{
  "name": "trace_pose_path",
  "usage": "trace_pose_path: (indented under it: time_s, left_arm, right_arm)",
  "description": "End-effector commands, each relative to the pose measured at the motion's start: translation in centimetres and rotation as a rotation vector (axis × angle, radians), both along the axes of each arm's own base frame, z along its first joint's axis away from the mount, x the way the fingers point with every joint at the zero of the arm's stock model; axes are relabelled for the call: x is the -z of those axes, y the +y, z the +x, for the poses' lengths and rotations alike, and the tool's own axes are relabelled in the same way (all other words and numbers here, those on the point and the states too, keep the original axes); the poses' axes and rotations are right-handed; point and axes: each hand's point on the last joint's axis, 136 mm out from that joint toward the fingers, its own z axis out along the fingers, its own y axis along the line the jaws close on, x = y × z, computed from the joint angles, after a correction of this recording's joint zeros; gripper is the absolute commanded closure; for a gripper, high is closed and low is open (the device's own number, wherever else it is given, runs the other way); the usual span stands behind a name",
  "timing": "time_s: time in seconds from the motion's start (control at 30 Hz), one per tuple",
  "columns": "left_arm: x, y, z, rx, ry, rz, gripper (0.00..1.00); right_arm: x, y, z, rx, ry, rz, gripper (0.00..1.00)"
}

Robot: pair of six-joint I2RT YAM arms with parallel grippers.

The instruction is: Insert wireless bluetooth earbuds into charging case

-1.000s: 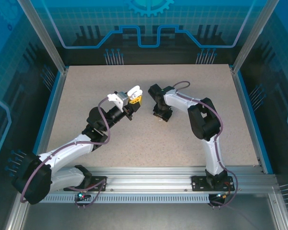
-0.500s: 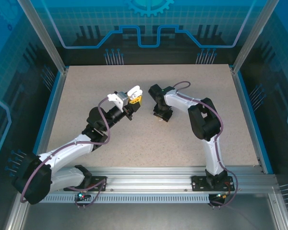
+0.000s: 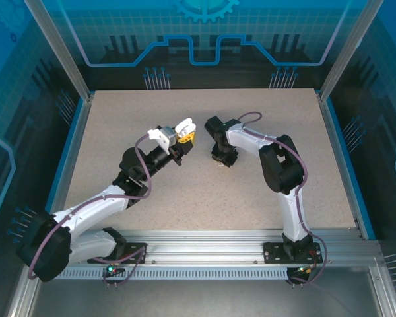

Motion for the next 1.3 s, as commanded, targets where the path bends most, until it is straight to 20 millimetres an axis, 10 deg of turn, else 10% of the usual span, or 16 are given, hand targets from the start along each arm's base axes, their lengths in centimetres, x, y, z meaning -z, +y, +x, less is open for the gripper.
trace_pose_path:
  time_s: [0.0,0.37,0.93,1.27]
  left_arm:
    - [-0.8,0.3,-0.1,-0.002,-0.020,-0.033,1.00]
    - [-1.1,0.1,-0.1,0.005,-0.020,-0.029,1.00]
    - [-0.8,-0.4,0.0,0.035,0.013,-0.023,1.00]
    - [-0.8,0.0,-0.3,0.026,0.020,-0.020,1.00]
  right_arm:
    - [0.9,-1.8,-0.1,-0.014,0.000,-0.055,0.74]
    - [-3.8,-1.3,2.1,-0.230,-0.242,-0.088,0.77]
    - [-22.9,-0.2,2.8,-0.644,-0.814,-0.064,0.76]
    - [-19.0,3.8,-1.4,-1.037,-0.646,0.114,0.76]
